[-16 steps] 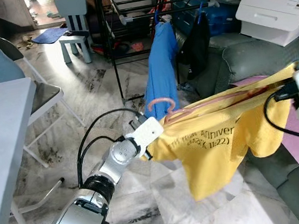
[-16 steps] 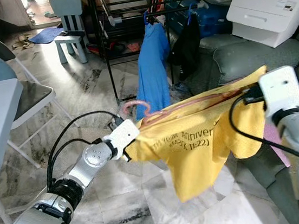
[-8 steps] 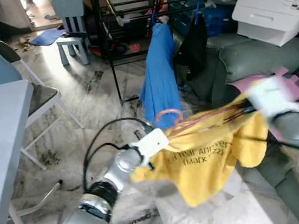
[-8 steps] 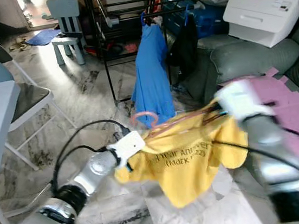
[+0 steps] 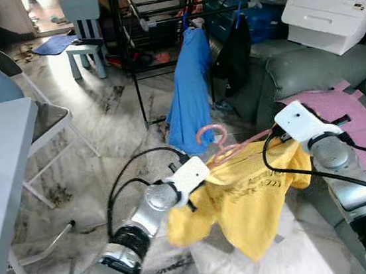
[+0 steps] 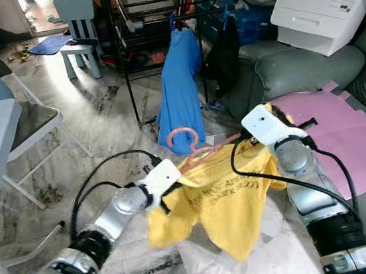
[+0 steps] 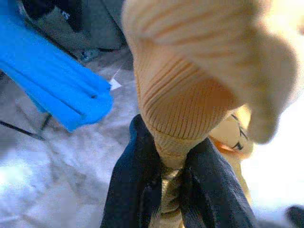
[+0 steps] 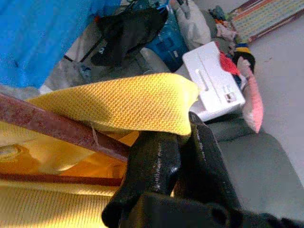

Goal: Hang hanger

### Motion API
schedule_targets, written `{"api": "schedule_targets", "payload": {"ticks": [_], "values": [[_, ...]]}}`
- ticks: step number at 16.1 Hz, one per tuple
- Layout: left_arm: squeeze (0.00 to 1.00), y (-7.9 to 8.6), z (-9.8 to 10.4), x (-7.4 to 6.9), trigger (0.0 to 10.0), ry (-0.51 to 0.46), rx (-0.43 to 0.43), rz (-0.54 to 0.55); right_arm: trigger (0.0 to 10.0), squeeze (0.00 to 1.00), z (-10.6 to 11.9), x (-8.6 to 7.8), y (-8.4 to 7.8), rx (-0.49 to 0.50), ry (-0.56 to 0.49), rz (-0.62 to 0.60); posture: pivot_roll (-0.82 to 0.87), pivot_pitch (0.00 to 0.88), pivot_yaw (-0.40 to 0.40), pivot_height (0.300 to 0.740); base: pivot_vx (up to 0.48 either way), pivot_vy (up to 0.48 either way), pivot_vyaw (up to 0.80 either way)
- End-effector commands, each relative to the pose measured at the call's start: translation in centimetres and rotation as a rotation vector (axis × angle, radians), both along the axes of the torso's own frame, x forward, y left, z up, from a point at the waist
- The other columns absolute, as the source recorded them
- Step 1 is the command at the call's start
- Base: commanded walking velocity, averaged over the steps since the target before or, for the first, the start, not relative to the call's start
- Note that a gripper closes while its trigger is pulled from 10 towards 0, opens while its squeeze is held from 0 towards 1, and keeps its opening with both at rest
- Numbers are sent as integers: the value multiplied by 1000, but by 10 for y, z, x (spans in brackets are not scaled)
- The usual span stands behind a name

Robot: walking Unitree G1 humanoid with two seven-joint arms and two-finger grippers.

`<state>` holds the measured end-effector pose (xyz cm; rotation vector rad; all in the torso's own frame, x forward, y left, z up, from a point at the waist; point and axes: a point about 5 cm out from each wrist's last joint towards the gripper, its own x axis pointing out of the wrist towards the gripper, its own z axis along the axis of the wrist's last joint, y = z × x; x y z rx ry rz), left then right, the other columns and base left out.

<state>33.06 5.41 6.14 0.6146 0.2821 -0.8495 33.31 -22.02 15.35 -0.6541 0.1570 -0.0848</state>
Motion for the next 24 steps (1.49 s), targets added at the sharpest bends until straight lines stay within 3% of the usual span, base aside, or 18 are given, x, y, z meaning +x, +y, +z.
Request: {"api": "schedule_targets", "payload": {"ticks": [1,4,7,11,12,13,14,16,18,21,24], "values": [[0,-6,9,2,0,-53,26,-67,0,0,-2,-3,-6,31,-4,-16,-33,0,-26,740,0,0,0],[0,2,5,2,0,-73,112,-101,0,0,-5,-13,-33,51,-8,-121,-35,0,-25,740,0,0,0],[0,17,-2,5,0,-149,235,-64,0,0,15,-26,-66,128,-118,-265,-41,0,-25,740,0,0,0],[0,27,2,13,0,-240,326,-17,0,0,35,-27,-61,159,-151,-254,-50,0,-23,740,0,0,0],[0,24,4,14,0,-235,305,-1,0,0,37,-23,-53,161,-152,-232,-51,0,-22,740,0,0,0],[0,19,4,14,0,-212,264,28,0,0,38,-16,-37,180,-160,-207,-55,0,-19,740,0,0,0],[0,13,4,13,0,-142,171,77,0,0,34,-9,-17,215,-154,-172,-57,0,-18,740,0,0,0],[0,5,5,13,0,-121,111,102,0,0,30,-3,8,265,-139,-123,-51,0,-17,740,0,0,0],[0,-5,7,11,0,-72,13,151,0,0,25,0,56,380,-90,7,-44,0,-18,740,0,0,0],[0,-11,7,12,0,32,-117,265,0,0,22,-5,95,441,-23,175,-46,0,-21,740,0,0,0],[0,-17,14,17,0,106,-224,366,0,0,17,-19,116,435,47,320,-49,0,-23,740,0,0,0]]}}
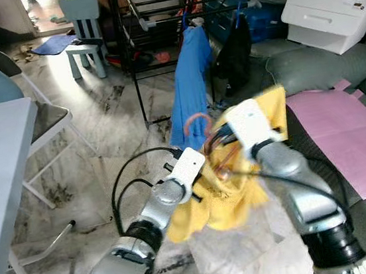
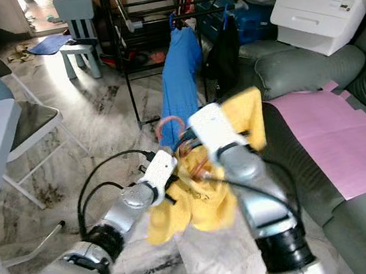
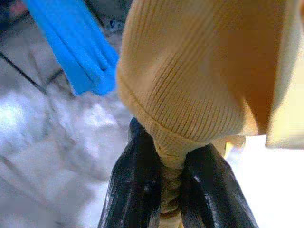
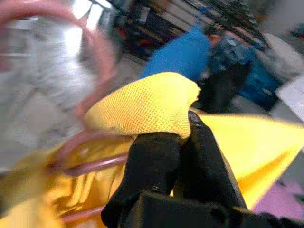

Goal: Hang hanger

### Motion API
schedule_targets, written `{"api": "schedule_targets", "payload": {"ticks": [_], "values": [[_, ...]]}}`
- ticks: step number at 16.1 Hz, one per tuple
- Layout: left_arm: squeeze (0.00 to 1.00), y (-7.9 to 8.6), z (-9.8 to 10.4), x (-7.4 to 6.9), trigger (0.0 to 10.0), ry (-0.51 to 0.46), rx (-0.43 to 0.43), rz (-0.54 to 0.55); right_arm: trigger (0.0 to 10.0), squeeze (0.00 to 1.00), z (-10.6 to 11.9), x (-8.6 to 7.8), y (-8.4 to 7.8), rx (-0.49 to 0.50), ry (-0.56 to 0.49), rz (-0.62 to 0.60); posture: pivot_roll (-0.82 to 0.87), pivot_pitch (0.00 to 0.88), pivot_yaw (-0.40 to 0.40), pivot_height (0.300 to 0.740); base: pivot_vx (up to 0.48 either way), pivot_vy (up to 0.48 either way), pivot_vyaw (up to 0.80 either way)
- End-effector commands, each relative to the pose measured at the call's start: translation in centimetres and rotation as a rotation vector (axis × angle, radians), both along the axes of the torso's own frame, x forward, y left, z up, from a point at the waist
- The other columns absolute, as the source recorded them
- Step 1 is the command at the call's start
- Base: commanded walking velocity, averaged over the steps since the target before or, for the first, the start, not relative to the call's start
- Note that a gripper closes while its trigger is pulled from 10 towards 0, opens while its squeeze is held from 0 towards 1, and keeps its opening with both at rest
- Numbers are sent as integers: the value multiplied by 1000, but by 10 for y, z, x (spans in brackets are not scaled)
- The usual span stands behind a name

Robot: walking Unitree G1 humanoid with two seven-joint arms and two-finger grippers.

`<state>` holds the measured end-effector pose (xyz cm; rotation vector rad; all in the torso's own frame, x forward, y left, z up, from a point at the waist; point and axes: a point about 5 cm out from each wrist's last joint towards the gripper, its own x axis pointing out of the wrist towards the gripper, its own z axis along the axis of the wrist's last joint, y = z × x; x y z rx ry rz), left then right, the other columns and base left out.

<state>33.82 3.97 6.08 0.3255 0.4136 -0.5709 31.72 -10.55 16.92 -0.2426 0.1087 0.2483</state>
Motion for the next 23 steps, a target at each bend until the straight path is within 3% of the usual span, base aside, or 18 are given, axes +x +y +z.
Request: {"api": "schedule_targets", "payload": {"ticks": [1,4,8,10,12,13,14,15,16,17,19,20,23], "values": [[0,-2,17,11,0,-35,-42,43,0,0,-1,-5,1,-9,13,34,-52,0,-23,740,0,0,0],[0,13,23,21,0,-10,-91,197,0,0,-19,-25,0,-65,96,126,-49,0,-25,740,0,0,0],[0,26,29,28,0,-31,-87,257,0,0,-55,-62,-17,-132,250,173,-47,0,-27,740,0,0,0],[0,27,31,29,0,-41,-83,264,0,0,-79,-85,-24,-219,341,214,-51,0,-24,740,0,0,0],[0,25,34,30,0,-68,-64,235,10000,0,-86,-90,-28,-260,360,226,-52,0,-21,740,0,0,0],[0,24,35,30,0,-82,-58,218,10000,0,-87,-90,-31,-282,358,212,-50,0,-21,740,0,0,0],[0,23,37,31,0,-107,-43,197,10000,78,-87,-88,-36,-293,351,196,-48,0,-21,740,0,0,0],[0,24,38,31,0,-125,-33,185,10000,1000,-85,-89,-38,-259,359,201,-46,0,-22,740,0,0,0],[0,25,38,31,0,-126,-32,182,10000,1000,-84,-89,-39,-267,355,204,-45,0,-23,740,0,0,0],[0,25,37,31,0,-135,-19,163,10000,1000,-84,-88,-48,-342,339,190,-44,0,-24,740,0,0,0],[0,24,37,29,0,-171,26,98,10000,1000,-85,-82,-78,-570,265,93,-45,0,-27,740,0,0,0],[0,23,36,28,0,-197,66,42,10000,1000,-72,-73,-105,-610,171,-82,-47,0,-27,740,0,0,0],[0,18,34,24,0,-225,109,-37,10000,1000,-61,-71,-125,-601,123,-187,-51,0,-27,740,0,0,0]]}}
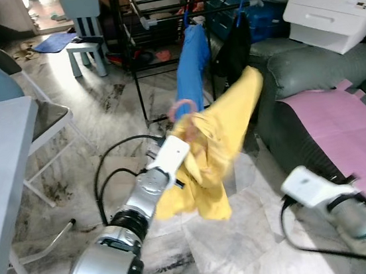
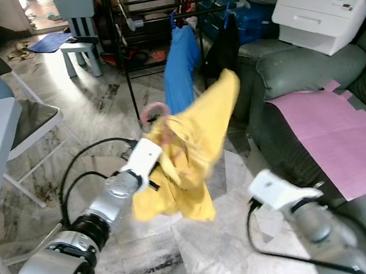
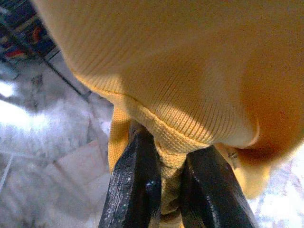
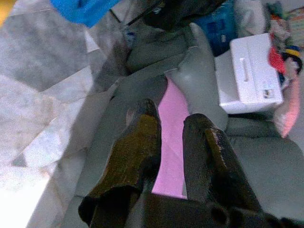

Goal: Hang hanger

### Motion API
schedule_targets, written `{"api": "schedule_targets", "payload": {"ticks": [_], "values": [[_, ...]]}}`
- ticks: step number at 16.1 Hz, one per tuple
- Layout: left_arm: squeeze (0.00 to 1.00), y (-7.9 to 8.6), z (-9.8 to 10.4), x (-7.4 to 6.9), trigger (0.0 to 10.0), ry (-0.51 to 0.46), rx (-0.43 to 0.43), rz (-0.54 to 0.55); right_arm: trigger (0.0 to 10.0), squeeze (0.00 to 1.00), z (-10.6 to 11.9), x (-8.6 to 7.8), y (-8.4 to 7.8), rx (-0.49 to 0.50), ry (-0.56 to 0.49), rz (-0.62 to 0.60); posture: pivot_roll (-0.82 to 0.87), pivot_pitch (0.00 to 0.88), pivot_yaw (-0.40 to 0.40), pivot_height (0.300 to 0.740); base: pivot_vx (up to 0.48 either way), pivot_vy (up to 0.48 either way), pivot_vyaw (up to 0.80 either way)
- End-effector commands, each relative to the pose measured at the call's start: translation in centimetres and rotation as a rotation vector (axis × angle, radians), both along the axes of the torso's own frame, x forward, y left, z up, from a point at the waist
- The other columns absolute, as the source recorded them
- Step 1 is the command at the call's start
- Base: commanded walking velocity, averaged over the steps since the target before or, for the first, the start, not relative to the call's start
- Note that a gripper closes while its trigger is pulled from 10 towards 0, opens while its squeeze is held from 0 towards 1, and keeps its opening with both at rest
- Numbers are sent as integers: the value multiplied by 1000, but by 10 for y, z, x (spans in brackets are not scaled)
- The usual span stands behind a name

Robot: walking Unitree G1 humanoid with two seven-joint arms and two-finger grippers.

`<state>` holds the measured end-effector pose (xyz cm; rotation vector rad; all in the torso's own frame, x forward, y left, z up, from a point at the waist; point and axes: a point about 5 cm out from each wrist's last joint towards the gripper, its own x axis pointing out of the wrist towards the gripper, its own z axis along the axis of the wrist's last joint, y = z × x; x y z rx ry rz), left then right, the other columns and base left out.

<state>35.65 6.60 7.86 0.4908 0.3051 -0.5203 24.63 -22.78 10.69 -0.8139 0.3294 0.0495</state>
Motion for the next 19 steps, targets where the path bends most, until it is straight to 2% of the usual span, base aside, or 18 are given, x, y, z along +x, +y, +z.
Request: {"api": "schedule_targets", "payload": {"ticks": [1,2,4,6,10,13,15,17,18,19], "values": [[0,-10,15,4,0,-80,4,-73,10000,1000,2,0,-5,12,1,-4,-51,0,-27,740,0,0,0],[0,-10,15,3,0,-88,21,-100,10000,1000,1,-2,-4,23,19,36,-51,0,-25,740,0,0,0],[0,-11,14,1,0,-111,80,-184,10000,1000,-1,-12,12,82,89,263,-48,0,-20,740,0,0,0],[0,-10,13,-3,0,-139,123,-283,10000,1000,3,-24,13,59,137,390,-47,0,-17,740,0,0,0],[0,-5,8,-14,0,-204,227,-488,10000,1000,37,-36,-6,34,174,495,-51,0,-7,740,0,0,0],[0,-5,4,-23,0,-241,280,-610,10000,1000,67,-36,-12,-3,158,558,-54,0,-5,740,0,0,0],[0,-6,4,-25,0,-250,277,-642,10000,1000,79,-34,-14,-5,149,579,-59,0,-5,740,0,0,0],[0,-9,6,-26,0,-258,258,-658,10000,1000,85,-33,-15,37,144,590,-58,0,-6,740,0,0,0],[0,-11,8,-27,0,-274,258,-687,10000,1000,83,-33,-17,36,169,600,-55,0,-8,740,0,0,0],[0,-13,9,-28,0,-286,249,-706,10000,1000,74,-35,-20,73,240,608,-53,0,-7,740,0,0,0]]}}
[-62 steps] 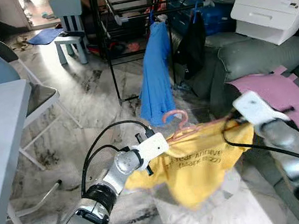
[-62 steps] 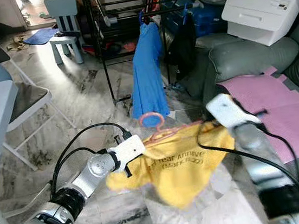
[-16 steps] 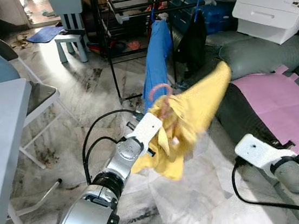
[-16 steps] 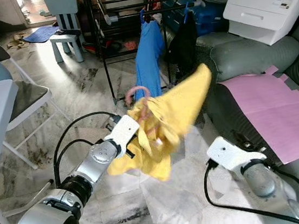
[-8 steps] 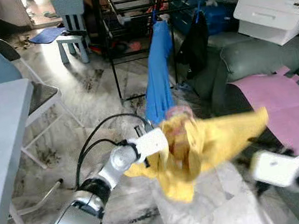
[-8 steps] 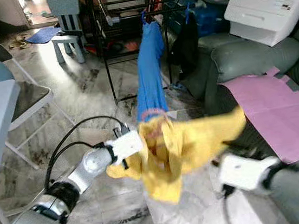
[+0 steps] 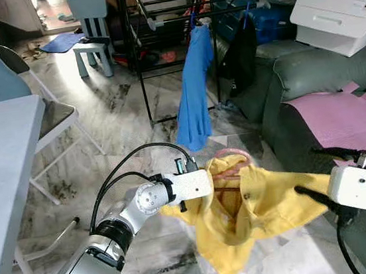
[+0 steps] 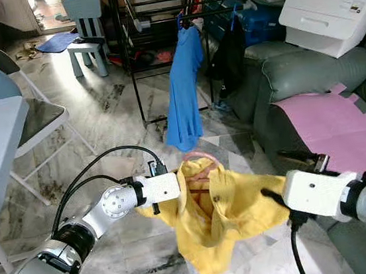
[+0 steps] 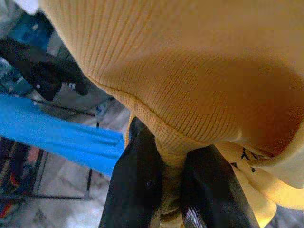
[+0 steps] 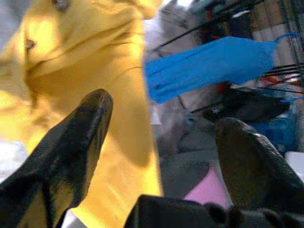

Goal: Hang hanger

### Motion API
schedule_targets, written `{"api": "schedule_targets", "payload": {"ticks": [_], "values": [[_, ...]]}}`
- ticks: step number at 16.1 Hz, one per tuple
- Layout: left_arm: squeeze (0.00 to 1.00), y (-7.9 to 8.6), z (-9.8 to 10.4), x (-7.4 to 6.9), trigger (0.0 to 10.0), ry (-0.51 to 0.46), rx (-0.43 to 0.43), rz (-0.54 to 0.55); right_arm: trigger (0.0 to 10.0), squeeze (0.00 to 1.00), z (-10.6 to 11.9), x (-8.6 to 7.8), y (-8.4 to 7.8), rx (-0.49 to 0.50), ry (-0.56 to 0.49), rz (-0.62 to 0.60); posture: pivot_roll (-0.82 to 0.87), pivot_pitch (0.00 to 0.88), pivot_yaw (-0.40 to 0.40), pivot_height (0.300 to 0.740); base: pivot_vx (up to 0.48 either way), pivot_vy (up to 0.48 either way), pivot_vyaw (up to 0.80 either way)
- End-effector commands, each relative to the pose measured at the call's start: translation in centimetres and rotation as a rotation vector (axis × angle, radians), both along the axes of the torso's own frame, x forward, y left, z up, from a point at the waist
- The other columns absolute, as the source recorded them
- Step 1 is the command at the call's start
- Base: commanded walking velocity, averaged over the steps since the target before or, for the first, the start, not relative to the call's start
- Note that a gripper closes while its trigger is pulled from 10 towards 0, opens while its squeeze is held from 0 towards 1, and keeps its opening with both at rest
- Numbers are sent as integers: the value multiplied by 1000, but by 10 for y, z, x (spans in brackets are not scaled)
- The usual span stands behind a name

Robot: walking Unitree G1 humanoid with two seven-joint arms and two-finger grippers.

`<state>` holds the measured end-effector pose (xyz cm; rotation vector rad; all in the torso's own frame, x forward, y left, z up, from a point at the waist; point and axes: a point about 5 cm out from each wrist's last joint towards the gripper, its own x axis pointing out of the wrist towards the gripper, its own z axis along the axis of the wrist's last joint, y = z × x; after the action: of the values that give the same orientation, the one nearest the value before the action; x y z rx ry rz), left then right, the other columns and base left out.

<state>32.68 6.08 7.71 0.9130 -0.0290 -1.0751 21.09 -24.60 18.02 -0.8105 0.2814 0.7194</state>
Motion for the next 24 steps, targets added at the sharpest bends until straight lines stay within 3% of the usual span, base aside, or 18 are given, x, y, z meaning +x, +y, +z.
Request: {"api": "schedule_targets", "payload": {"ticks": [1,2,3,4,7,8,9,10,11,18,19,20,21,22,24], "values": [[0,-8,10,0,0,-44,-29,-51,10000,1000,-3,-2,-2,-2,53,13,-53,0,-7,740,0,0,0],[0,-9,11,-1,0,-49,-34,-63,10000,973,-9,-6,-3,50,119,9,-55,0,-8,740,0,0,0],[0,-10,12,-1,0,-57,-41,-76,10000,286,-16,-6,-6,83,159,3,-55,0,-9,740,0,0,0],[0,-11,14,-2,0,-64,-57,-86,10000,0,-22,-5,-8,99,188,4,-55,0,-10,740,0,0,0],[0,-15,17,-3,0,-73,-80,-110,10000,0,-29,-1,-12,105,203,-3,-52,0,-12,740,0,0,0],[0,-17,19,-4,0,-82,-88,-131,5804,0,-39,8,-12,116,222,0,-43,0,-15,740,0,0,0],[0,-17,19,-5,0,-86,-87,-136,2941,0,-41,10,-12,120,227,6,-41,0,-16,740,0,0,0],[0,-16,19,-5,0,-87,-89,-142,588,0,-43,14,-9,130,237,21,-39,0,-17,740,0,0,0],[0,-17,18,-6,0,-89,-90,-146,0,0,-45,17,-8,131,251,34,-36,0,-19,740,0,0,0],[0,-22,17,-9,0,-87,-89,-178,157,0,-44,26,7,120,300,164,-33,0,-30,740,0,0,0],[0,-22,17,-9,0,-87,-85,-171,8824,0,-40,29,8,116,268,165,-33,0,-30,740,0,0,0],[0,-22,17,-8,0,-90,-83,-165,8824,0,-38,31,8,113,241,153,-34,0,-32,740,0,0,0],[0,-22,17,-7,0,-92,-83,-154,10000,0,-35,32,8,133,228,142,-34,0,-32,740,0,0,0],[0,-22,17,-6,0,-93,-81,-144,10000,1000,-32,32,8,143,217,135,-34,0,-32,740,0,0,0],[0,-18,17,-1,0,-101,-75,-88,10000,1000,-20,26,7,125,175,125,-32,0,-34,740,0,0,0]]}}
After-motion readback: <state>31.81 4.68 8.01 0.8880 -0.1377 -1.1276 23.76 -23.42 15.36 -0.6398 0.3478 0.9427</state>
